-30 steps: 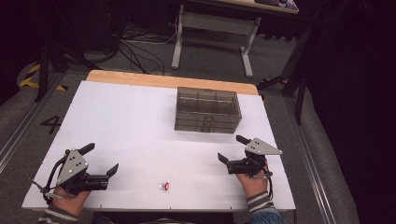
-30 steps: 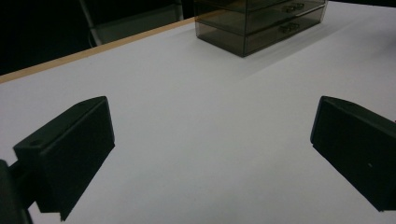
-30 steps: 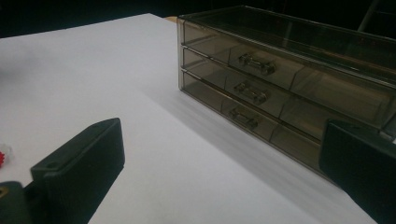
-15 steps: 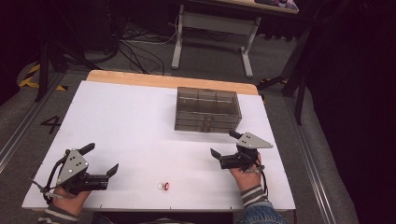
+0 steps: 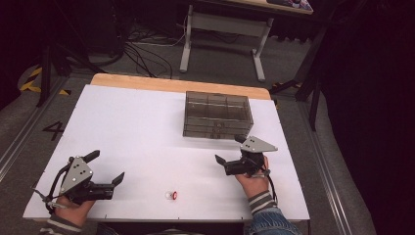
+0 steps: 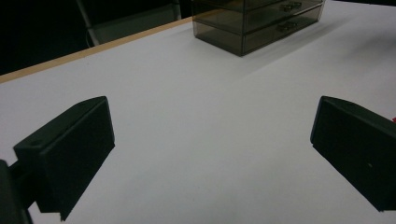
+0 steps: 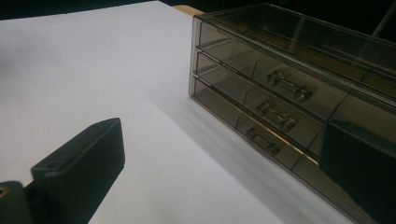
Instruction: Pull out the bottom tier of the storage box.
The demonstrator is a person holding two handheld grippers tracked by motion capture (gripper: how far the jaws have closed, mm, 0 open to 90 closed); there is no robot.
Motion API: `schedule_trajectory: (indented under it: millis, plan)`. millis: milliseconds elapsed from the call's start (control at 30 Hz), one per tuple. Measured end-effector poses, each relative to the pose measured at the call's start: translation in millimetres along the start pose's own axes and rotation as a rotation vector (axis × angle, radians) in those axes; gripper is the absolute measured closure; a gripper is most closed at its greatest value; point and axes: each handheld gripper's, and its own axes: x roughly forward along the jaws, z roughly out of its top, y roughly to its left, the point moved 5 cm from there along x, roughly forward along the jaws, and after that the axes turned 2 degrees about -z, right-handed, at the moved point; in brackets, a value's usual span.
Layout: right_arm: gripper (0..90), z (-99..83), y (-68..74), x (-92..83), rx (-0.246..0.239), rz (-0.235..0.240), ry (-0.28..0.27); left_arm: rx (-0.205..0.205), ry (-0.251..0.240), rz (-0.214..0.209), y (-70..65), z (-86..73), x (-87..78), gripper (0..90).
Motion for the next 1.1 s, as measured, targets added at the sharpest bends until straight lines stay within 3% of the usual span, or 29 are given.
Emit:
schedule_trajectory:
  millis: [433,633,967,1100]
  plan:
    - [2.2,5.3,4.4,6.5,-0.050,0.000,0.004,0.001,0.001,-0.001,0.0,0.0,0.1,0.3]
    - [3.5,11.2,9.0,6.3,-0.064,0.042,-0.023,0.002,0.000,0.000,-0.2,0.0,0.1,0.3]
    - [6.2,14.1,8.6,-0.2,-0.081,0.016,-0.042,0.000,0.000,0.000,-0.3,-0.1,-0.1,0.3]
    - [9.5,14.6,9.3,-2.1,-0.115,-0.002,-0.028,0.000,0.001,0.002,-0.1,-0.1,-0.3,0.3]
